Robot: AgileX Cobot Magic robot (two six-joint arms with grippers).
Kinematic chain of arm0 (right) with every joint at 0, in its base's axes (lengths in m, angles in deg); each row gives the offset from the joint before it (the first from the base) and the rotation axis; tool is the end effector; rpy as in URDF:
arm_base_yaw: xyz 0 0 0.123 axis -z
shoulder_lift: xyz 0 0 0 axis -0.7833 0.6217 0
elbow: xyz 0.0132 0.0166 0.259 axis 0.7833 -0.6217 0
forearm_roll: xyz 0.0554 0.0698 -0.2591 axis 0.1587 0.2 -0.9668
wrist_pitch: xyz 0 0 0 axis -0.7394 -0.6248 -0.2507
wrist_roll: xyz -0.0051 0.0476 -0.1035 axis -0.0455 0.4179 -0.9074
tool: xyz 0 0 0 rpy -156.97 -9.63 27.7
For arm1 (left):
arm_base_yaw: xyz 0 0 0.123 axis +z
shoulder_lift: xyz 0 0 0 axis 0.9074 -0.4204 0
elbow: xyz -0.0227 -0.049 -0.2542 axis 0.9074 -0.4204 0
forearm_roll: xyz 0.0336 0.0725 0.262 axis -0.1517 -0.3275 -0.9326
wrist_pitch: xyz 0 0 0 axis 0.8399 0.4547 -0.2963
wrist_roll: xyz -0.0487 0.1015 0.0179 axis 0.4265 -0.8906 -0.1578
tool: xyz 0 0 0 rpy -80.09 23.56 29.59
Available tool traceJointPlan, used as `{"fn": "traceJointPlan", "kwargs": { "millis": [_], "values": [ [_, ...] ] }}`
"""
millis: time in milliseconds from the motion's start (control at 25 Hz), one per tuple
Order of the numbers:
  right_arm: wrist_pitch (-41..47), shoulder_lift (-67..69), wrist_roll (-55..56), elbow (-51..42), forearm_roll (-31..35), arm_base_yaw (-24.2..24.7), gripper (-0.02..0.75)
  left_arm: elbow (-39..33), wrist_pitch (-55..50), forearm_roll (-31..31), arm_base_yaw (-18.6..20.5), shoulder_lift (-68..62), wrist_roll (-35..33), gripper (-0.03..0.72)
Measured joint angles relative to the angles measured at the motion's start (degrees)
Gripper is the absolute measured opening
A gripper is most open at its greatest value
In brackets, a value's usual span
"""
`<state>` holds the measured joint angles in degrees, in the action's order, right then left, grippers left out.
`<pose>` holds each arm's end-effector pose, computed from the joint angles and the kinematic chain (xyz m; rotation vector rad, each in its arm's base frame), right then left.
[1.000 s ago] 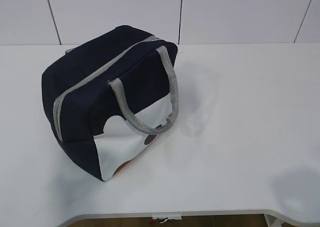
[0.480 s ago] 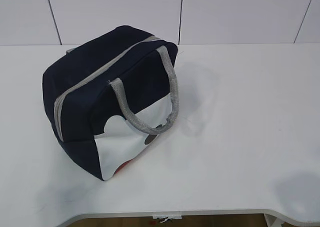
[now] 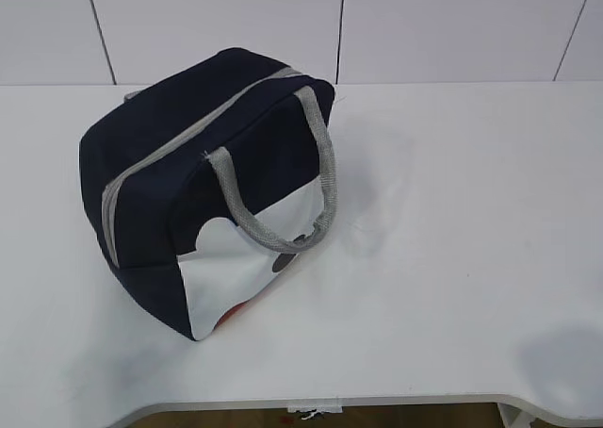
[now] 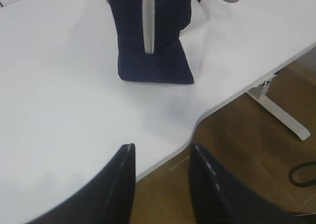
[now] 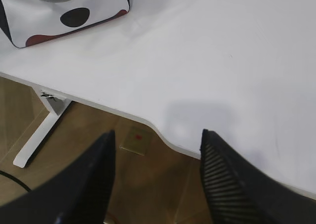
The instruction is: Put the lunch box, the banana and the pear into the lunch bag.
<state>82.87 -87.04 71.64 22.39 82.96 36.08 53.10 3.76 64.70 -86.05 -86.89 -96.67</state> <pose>0.0507 0.0214 0.2689 -0.3870 2.0822 0.1903 0.0444 -0.0351 0.2818 0.6239 1.9855 -0.2829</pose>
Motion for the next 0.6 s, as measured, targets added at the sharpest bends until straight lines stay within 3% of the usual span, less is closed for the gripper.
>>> {"fn": "traceJointPlan", "kwargs": {
  "millis": [320,600],
  "values": [
    [0.0,0.0,0.0,0.0,0.0,12.0,0.447,0.0,0.0,0.4,12.1,0.0,0.1,0.247],
    [0.0,0.0,0.0,0.0,0.0,14.8,0.447,0.0,0.0,0.9,13.1,0.0,0.1,0.244]
  ]
}}
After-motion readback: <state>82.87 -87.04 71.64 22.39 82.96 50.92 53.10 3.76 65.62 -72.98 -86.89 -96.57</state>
